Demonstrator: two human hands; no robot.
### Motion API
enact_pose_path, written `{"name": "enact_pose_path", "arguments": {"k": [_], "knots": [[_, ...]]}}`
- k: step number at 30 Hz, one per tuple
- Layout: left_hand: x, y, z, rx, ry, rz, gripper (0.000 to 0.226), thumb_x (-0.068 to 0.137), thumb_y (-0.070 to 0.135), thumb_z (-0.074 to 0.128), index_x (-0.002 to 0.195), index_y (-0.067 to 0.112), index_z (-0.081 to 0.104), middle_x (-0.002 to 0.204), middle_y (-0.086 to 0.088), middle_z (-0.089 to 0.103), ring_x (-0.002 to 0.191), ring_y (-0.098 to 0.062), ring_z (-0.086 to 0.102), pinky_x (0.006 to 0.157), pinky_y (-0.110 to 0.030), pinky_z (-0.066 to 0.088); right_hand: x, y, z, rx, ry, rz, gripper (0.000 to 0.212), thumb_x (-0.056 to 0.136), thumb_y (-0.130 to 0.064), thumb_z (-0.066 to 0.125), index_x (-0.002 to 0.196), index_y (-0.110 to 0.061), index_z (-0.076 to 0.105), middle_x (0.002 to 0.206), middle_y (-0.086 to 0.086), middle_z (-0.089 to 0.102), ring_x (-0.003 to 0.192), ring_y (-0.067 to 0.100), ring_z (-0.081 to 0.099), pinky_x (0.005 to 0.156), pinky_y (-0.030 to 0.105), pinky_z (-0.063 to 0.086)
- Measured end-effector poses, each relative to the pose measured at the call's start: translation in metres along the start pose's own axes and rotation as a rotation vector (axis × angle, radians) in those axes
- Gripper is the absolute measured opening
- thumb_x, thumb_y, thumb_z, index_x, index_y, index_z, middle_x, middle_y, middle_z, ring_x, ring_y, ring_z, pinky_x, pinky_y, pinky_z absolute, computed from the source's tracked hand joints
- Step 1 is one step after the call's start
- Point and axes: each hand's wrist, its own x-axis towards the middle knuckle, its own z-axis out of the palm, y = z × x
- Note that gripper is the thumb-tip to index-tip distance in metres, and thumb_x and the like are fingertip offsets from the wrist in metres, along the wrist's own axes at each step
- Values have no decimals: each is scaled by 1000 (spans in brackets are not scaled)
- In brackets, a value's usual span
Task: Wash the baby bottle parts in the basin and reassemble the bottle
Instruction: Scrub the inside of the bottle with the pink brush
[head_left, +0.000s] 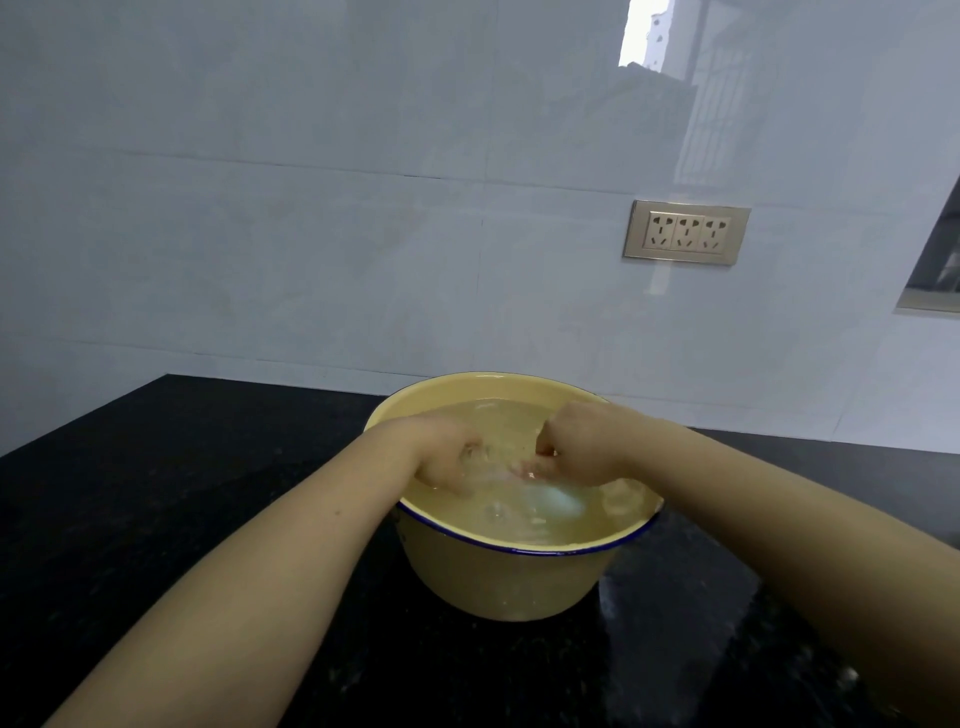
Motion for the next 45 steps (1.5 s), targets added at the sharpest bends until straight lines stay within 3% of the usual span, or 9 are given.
{"name": "enact_pose_path", "arguments": {"k": [7, 11, 17, 21, 26, 34, 38, 41, 45], "knots": [[-2, -1, -1, -95, 49, 23, 71, 82, 31, 68, 144, 23, 34, 137, -1, 47, 121, -22, 47, 91, -28, 38, -3, 7, -19, 52, -10, -43, 51, 83, -61, 56, 90, -13, 71, 71, 5, 64, 63, 17, 57, 61, 28, 44], [-2, -2, -2, -157, 65, 23, 78, 78, 34, 73, 144, 24, 34, 141, 0, 45, 124, -22, 45, 96, -30, 38, -7, 10, -24, 181, -74, -51, 40, 93, -52, 47, 88, -17, 66, 57, 2, 65, 42, 14, 59, 66, 29, 55], [-2, -3, -3, -262, 140, 59, 63, 78, 26, 70, 136, 26, 44, 122, 4, 53, 105, -19, 51, 88, -29, 43, -4, 13, -22, 278, -21, -3, 39, 77, -55, 67, 94, -24, 51, 74, 0, 62, 70, 19, 61, 71, 37, 53], [-2, -5, -3, -308, 181, 40, 68, 74, 28, 72, 136, 34, 44, 113, 7, 54, 102, -19, 54, 89, -33, 47, -5, 19, -20, 354, 108, -4, 20, 77, -30, 73, 88, -22, 57, 64, -4, 58, 54, 7, 51, 56, 28, 47], [-1, -6, -3, -292, 224, 31, 75, 70, 34, 73, 138, 35, 41, 121, 6, 55, 107, -19, 53, 93, -37, 48, -2, 22, -19, 472, 133, 56, 23, 85, -41, 64, 85, -18, 65, 63, 0, 66, 35, 8, 56, 55, 25, 53], [-3, -3, -3, -232, 315, 60, 37, 72, 35, 71, 103, 29, 51, 88, 11, 50, 85, -18, 49, 65, -28, 36, 1, 16, -18, 123, 102, 278, 63, 83, -70, 39, 83, -15, 70, 65, -2, 62, 70, 18, 63, 61, 26, 40], [-6, -3, -4, -156, 407, 51, 49, 68, 39, 72, 113, 32, 53, 92, 13, 53, 91, -16, 50, 72, -27, 34, 5, 15, -19, 33, 44, 257, 68, 79, -80, 33, 74, -17, 59, 75, -2, 53, 85, 23, 54, 71, 31, 38], [-7, -2, -3, -117, 443, 60, 51, 68, 39, 71, 116, 30, 54, 100, 14, 58, 93, -16, 51, 79, -30, 37, 4, 11, -23, 0, -45, 236, 60, 83, -76, 32, 65, -22, 52, 78, -2, 50, 87, 22, 50, 76, 33, 39], [-5, -2, -3, -30, 524, 68, 50, 66, 43, 70, 113, 31, 55, 94, 12, 58, 95, -19, 52, 81, -33, 35, 2, 7, -29, 51, -165, 178, 61, 98, -51, 28, 81, -16, 74, 77, 1, 54, 87, 21, 52, 83, 33, 39]]}}
